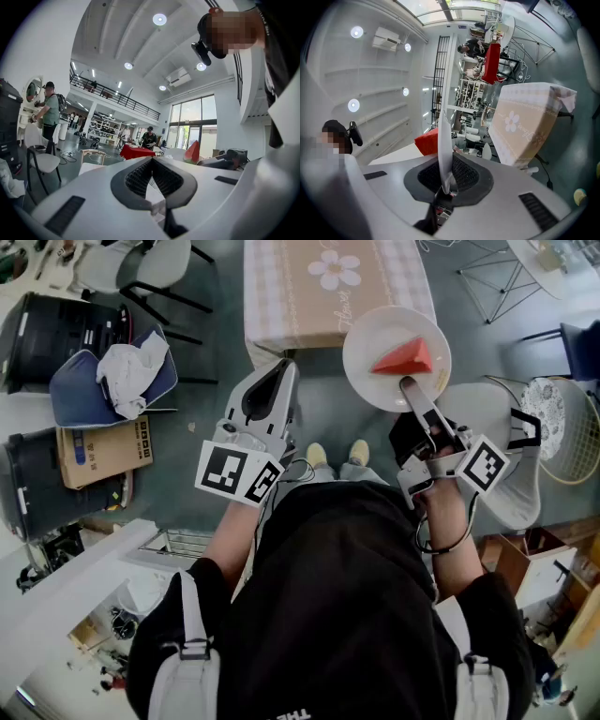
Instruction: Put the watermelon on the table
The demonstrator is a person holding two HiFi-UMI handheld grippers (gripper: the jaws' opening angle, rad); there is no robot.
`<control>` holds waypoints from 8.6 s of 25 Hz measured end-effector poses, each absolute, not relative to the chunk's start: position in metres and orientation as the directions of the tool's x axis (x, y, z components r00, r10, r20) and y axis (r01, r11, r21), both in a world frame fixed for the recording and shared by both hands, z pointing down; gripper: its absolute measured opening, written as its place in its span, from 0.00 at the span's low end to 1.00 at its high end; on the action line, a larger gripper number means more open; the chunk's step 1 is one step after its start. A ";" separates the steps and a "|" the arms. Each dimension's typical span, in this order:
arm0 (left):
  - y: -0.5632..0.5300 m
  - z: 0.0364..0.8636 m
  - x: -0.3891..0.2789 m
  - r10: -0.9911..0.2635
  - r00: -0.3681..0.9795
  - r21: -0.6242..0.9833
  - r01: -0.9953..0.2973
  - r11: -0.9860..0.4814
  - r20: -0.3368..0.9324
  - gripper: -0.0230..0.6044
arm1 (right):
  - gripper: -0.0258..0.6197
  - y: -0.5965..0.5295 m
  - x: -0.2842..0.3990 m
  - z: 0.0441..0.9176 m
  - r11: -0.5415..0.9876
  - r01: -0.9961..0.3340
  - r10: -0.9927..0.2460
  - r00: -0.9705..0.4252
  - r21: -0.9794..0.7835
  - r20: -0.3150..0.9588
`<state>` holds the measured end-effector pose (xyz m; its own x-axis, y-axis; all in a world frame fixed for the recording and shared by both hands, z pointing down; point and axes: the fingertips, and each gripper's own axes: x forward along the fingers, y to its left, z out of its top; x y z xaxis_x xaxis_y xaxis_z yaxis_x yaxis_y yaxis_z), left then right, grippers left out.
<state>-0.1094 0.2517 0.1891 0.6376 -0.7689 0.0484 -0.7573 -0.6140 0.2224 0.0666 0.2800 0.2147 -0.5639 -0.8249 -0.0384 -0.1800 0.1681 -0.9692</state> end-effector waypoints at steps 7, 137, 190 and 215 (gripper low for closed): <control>0.257 0.191 -0.107 -0.769 0.638 0.218 -0.757 -0.616 0.038 0.05 | 0.09 0.284 0.074 0.213 0.183 -0.172 -0.825 -0.562 -0.968 -0.056; 0.025 0.215 -0.049 -0.825 0.548 0.074 -0.836 -0.543 0.139 0.05 | 0.09 0.033 0.122 0.240 0.187 -0.124 -0.760 -0.647 -0.974 -0.064; 0.001 0.215 -0.024 -0.807 0.568 0.053 -0.822 -0.567 0.164 0.05 | 0.09 0.005 0.137 0.239 0.194 -0.102 -0.748 -0.659 -0.976 -0.079; -0.077 0.215 -0.058 -0.777 0.612 0.094 -0.791 -0.604 0.148 0.05 | 0.09 -0.061 0.101 0.242 0.161 -0.131 -0.777 -0.628 -0.978 -0.044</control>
